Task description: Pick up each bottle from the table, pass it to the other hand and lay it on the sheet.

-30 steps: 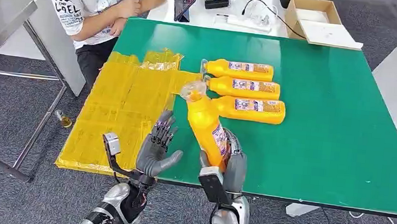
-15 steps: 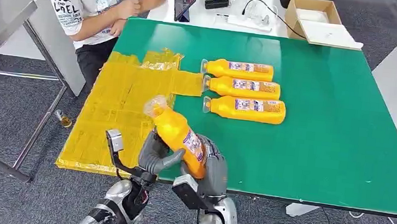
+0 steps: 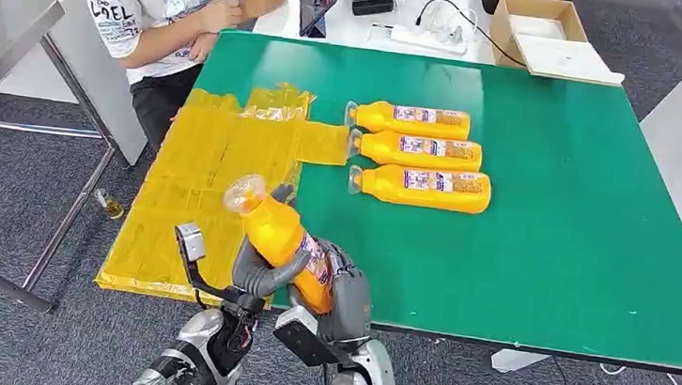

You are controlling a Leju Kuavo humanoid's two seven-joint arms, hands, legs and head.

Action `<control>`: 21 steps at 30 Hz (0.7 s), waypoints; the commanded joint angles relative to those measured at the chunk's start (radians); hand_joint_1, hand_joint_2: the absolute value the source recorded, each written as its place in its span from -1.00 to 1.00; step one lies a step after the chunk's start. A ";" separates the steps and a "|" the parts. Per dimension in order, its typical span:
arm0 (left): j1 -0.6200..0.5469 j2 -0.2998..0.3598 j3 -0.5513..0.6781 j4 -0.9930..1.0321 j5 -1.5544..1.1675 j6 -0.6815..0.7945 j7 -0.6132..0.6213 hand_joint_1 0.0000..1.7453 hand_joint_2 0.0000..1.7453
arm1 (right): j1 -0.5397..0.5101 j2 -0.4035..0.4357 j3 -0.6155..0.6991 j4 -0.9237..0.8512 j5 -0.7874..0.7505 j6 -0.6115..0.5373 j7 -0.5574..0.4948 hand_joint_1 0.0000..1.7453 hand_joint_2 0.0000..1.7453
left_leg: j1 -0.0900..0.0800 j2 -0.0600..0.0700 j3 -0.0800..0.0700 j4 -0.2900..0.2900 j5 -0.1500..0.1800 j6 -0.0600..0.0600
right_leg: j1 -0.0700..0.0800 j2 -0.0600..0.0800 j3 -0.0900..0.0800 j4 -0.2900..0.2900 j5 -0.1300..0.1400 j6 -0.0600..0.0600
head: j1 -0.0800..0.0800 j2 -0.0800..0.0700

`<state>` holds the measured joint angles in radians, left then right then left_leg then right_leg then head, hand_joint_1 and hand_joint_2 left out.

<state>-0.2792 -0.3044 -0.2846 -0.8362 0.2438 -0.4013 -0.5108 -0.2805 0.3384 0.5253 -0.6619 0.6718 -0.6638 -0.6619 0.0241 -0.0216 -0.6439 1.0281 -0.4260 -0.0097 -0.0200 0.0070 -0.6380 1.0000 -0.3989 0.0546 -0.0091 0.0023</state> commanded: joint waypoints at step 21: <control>-0.065 0.011 -0.068 0.057 -0.023 -0.030 -0.023 1.00 1.00 | -0.054 0.011 0.130 0.099 -0.058 -0.034 0.018 1.00 1.00 | 0.000 0.001 0.005 0.000 -0.002 0.002 | 0.001 -0.001 0.005 -0.001 -0.002 -0.002 | 0.000 0.000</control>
<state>-0.2877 -0.3014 -0.2861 -0.8175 0.2289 -0.4086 -0.5467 -0.3028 0.3372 0.5936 -0.6386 0.5982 -0.6645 -0.6455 0.0241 -0.0216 -0.6438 1.0281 -0.4260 -0.0097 -0.0200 0.0070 -0.6381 1.0000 -0.3989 0.0546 -0.0095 0.0023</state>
